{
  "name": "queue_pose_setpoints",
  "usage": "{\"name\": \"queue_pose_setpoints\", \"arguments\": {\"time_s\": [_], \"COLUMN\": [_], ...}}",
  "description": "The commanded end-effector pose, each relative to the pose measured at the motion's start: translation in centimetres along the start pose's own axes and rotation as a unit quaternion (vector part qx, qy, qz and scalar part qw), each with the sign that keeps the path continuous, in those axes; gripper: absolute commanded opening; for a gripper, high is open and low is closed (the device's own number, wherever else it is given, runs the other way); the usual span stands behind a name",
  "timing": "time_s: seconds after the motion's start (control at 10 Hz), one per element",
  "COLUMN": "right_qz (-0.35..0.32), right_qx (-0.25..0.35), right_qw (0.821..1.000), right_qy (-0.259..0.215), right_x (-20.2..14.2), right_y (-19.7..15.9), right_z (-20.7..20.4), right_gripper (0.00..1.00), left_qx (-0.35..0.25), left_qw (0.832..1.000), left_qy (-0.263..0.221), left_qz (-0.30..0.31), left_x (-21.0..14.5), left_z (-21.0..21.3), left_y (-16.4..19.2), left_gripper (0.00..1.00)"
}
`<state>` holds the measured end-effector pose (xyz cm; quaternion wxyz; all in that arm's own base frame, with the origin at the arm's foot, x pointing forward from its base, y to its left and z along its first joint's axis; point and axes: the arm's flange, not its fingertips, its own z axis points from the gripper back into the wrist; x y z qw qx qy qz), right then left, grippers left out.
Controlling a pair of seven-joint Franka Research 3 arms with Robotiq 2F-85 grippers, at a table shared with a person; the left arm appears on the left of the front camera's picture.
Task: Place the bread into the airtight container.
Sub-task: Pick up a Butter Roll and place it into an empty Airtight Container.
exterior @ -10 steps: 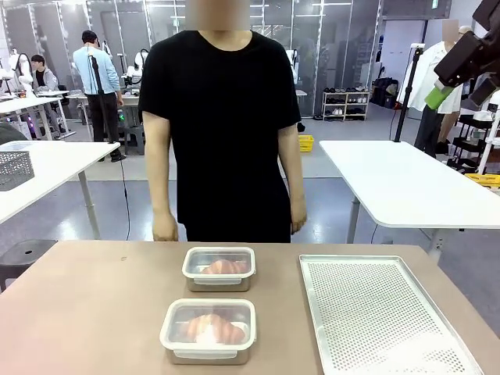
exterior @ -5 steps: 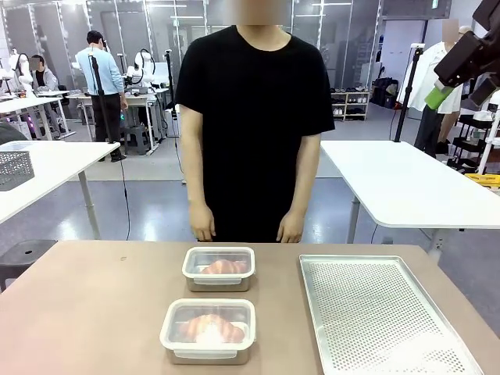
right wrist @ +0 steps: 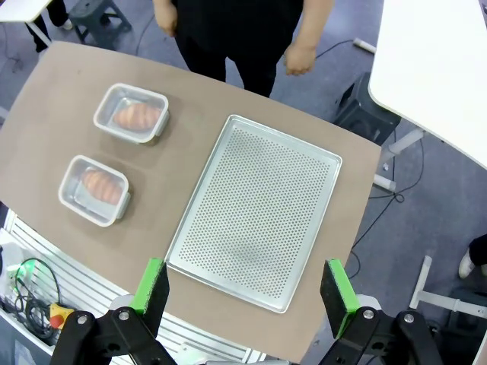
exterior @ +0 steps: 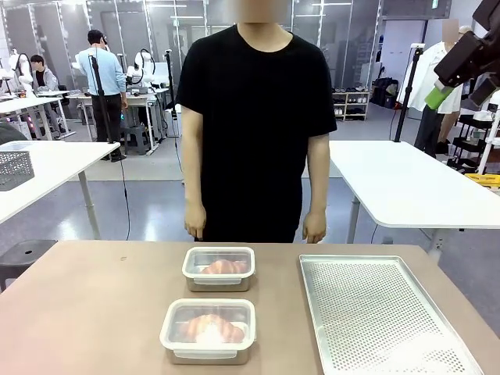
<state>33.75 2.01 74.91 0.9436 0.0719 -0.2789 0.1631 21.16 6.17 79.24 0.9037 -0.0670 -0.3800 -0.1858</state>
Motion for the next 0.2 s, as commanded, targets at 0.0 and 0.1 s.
{"name": "queue_pose_setpoints", "arguments": {"time_s": [0.0,0.1], "right_qz": [-0.006,-0.006], "right_qx": [-0.005,-0.005], "right_qw": [1.0,1.0], "right_qy": [0.005,0.005], "right_x": [0.24,0.24], "right_y": [0.15,0.15], "right_z": [0.2,0.2], "right_gripper": [1.0,1.0], "left_qx": [0.001,0.001], "left_qw": [1.0,1.0], "left_qy": [0.0,0.0], "left_qz": [-0.001,-0.001], "left_x": [0.21,0.21], "left_z": [0.11,0.11], "left_y": [-0.07,-0.07], "left_gripper": [1.0,1.0]}}
